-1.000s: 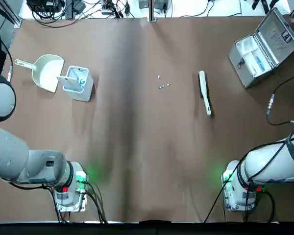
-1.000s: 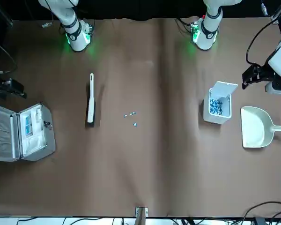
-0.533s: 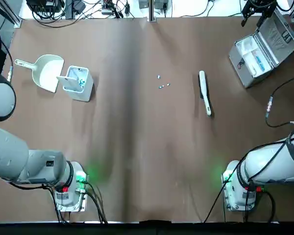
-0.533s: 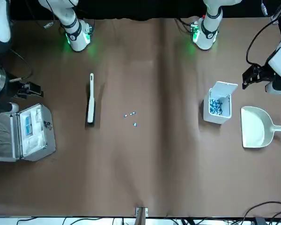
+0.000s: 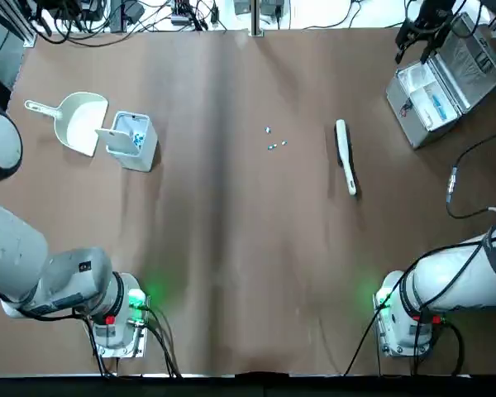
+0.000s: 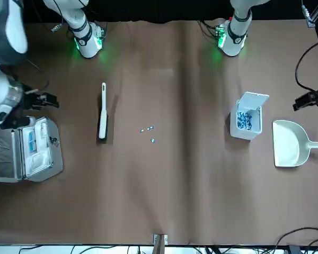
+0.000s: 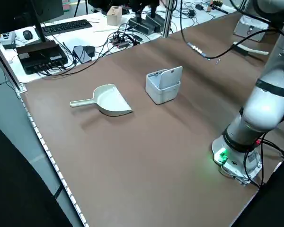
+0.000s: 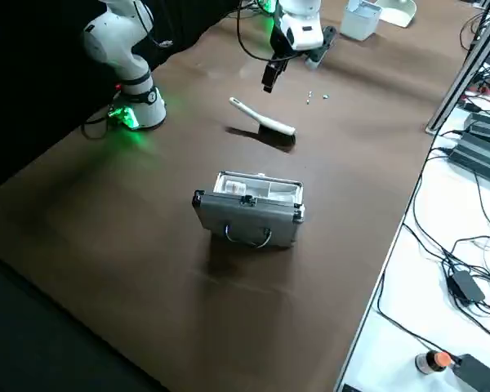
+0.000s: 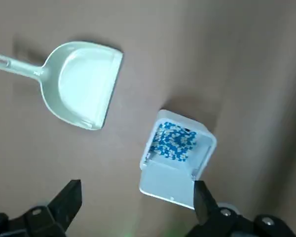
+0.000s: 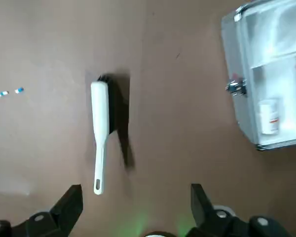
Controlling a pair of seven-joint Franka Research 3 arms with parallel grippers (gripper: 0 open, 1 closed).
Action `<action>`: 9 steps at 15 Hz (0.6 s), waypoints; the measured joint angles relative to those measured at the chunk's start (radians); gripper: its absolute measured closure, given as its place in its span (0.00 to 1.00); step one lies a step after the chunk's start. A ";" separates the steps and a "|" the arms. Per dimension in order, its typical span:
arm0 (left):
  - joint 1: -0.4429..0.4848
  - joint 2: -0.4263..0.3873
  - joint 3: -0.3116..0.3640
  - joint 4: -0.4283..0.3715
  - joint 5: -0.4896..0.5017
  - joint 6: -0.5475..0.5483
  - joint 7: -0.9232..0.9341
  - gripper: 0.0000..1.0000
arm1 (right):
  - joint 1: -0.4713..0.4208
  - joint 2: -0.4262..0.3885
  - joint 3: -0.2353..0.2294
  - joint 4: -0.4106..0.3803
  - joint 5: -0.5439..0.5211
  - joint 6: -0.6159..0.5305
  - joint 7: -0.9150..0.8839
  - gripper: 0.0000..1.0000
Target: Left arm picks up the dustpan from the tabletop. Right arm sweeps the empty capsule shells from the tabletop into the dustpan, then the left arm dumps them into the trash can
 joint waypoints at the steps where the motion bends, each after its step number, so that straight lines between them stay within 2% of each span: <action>1: 0.023 0.014 0.000 0.000 0.000 0.000 -0.006 0.00 | 0.011 -0.010 0.000 -0.041 0.000 0.013 0.001 0.04; 5: 0.106 0.060 0.000 0.000 0.000 0.001 -0.014 0.00 | 0.069 -0.027 0.001 -0.176 0.000 0.073 0.018 0.04; 9: 0.162 0.098 0.000 0.000 -0.001 0.018 -0.045 0.00 | 0.162 -0.028 0.004 -0.332 0.000 0.261 0.100 0.04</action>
